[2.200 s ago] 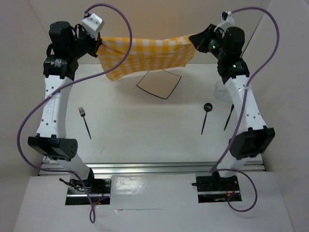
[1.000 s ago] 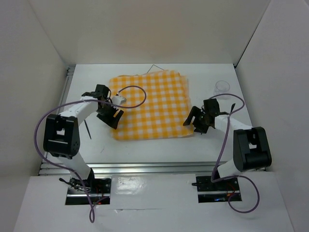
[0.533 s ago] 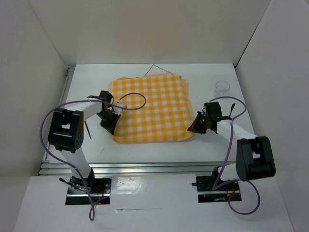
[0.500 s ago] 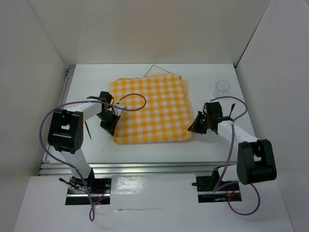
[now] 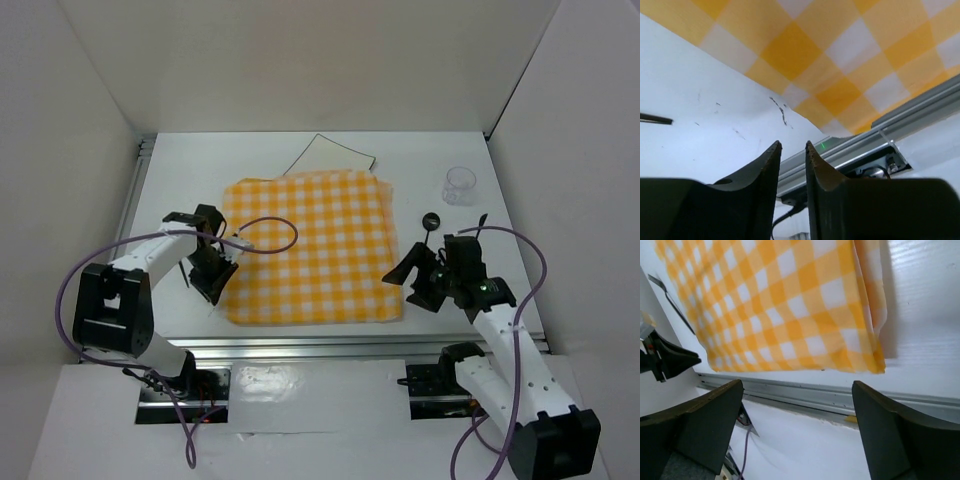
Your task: Set the dinner table for one person
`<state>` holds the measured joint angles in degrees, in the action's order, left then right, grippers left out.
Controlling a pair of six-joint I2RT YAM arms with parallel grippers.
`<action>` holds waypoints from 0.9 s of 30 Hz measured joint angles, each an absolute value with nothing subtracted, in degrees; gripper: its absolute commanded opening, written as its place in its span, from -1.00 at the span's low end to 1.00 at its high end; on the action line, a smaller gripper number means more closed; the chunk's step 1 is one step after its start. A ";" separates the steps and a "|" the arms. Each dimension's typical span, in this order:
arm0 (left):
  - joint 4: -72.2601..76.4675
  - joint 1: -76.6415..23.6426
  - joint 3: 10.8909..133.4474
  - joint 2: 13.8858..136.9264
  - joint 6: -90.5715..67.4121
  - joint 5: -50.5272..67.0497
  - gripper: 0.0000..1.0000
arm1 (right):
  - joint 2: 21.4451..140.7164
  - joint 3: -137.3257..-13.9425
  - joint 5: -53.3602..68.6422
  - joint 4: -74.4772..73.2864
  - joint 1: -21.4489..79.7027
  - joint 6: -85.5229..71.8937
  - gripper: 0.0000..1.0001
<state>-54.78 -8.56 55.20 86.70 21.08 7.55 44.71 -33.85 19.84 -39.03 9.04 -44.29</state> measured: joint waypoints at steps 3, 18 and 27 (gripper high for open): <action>-57.56 -8.56 55.35 86.67 21.43 6.70 -0.23 | 43.99 -34.76 19.81 -41.93 9.04 -44.07 1.00; -46.04 -17.30 75.31 105.23 19.31 0.75 -0.15 | 94.48 -56.60 22.92 -19.97 9.39 -30.61 -1.00; -40.10 -19.59 68.51 106.04 19.09 -3.11 -0.17 | 99.13 -49.15 21.87 -10.46 9.80 -35.90 -1.00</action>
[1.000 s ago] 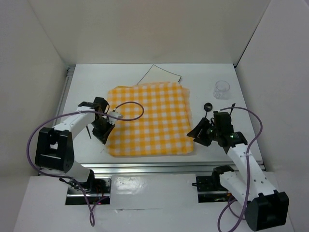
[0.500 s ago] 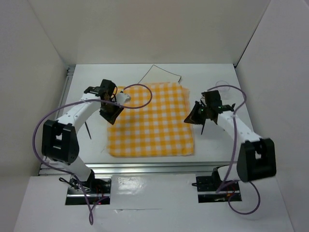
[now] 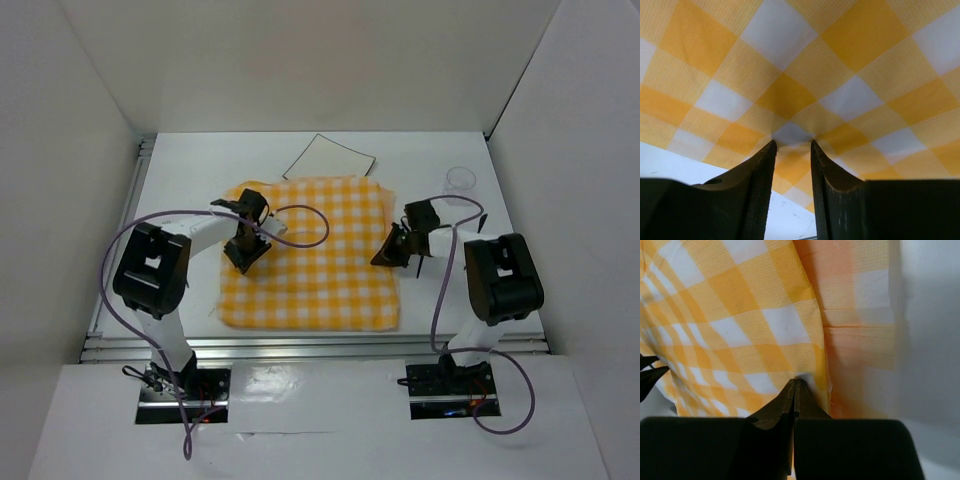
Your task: Set the dinner table for one person
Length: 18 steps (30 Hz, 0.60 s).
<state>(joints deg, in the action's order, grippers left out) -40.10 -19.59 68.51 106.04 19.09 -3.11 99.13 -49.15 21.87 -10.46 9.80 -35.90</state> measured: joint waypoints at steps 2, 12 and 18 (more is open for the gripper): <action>-38.68 -19.59 66.00 104.14 19.11 -3.29 -0.17 | 96.20 -45.32 21.34 -9.13 10.59 -38.11 -1.00; -39.40 -19.57 58.22 98.00 19.05 -1.26 -0.17 | 84.55 -34.37 18.39 -10.85 15.88 -43.40 -0.82; -42.13 -19.55 59.22 98.32 17.69 0.43 -0.17 | 90.19 -47.64 16.12 -18.65 15.88 -37.52 0.38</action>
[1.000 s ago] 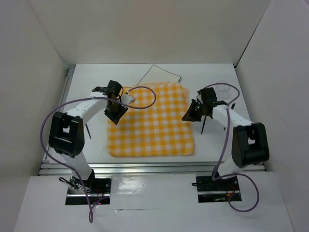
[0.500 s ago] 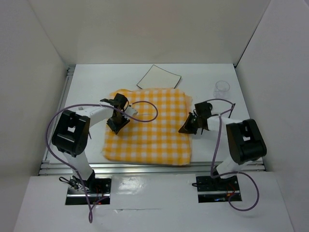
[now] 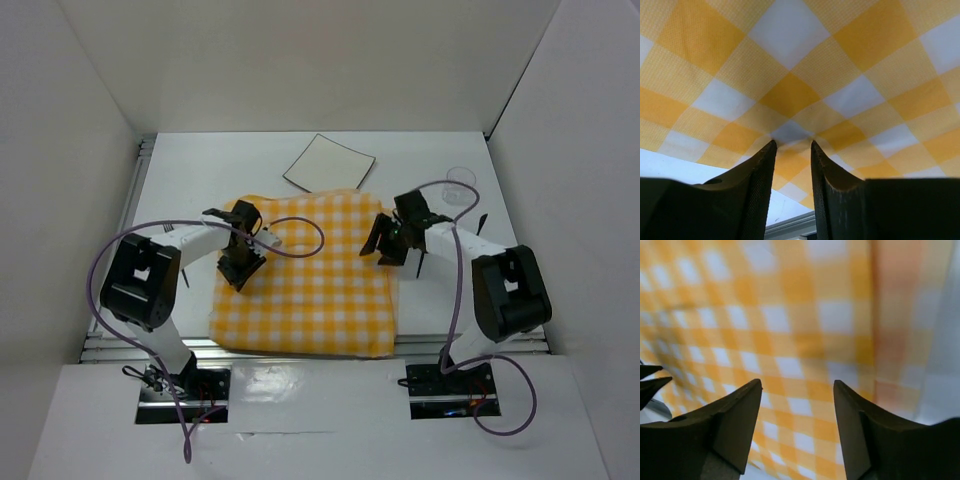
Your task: Set the dinner table for one person
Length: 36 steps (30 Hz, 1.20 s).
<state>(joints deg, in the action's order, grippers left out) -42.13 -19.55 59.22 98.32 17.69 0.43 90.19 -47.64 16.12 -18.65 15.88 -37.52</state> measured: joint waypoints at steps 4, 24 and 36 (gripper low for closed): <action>-45.12 -19.55 62.63 98.43 17.67 1.63 -0.15 | 92.58 -62.48 14.37 -21.85 15.57 -33.39 0.73; -47.24 -19.55 73.91 105.19 18.02 3.16 -0.15 | 139.76 -113.80 22.06 -20.56 5.65 -34.52 0.47; -47.11 -19.55 75.22 106.74 17.82 5.45 -0.10 | 147.00 -115.55 27.68 -6.13 5.56 -46.46 -0.62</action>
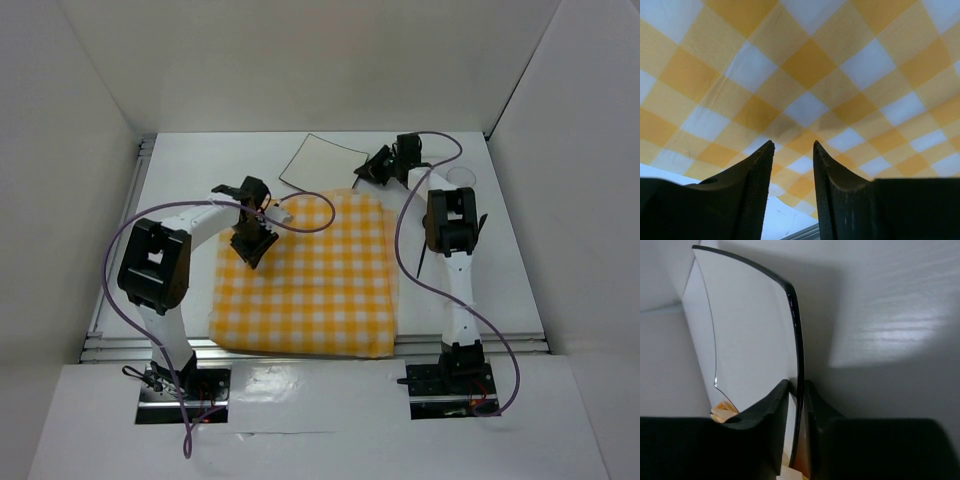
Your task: Set the dinner table for one person
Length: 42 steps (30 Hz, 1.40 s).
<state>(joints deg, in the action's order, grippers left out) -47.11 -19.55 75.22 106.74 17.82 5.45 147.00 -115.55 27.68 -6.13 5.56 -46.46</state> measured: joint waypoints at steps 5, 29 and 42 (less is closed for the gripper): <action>-46.96 -19.77 76.60 106.72 17.85 5.39 0.02 | 148.81 -115.55 30.52 -1.50 5.41 -50.72 -1.00; -46.35 -23.00 76.60 106.85 18.22 7.79 0.02 | 148.83 -110.06 37.28 16.78 4.95 -68.62 -1.00; -44.38 -23.00 76.49 110.74 18.06 9.41 0.02 | 145.29 -108.22 38.81 17.54 4.95 -68.97 -1.00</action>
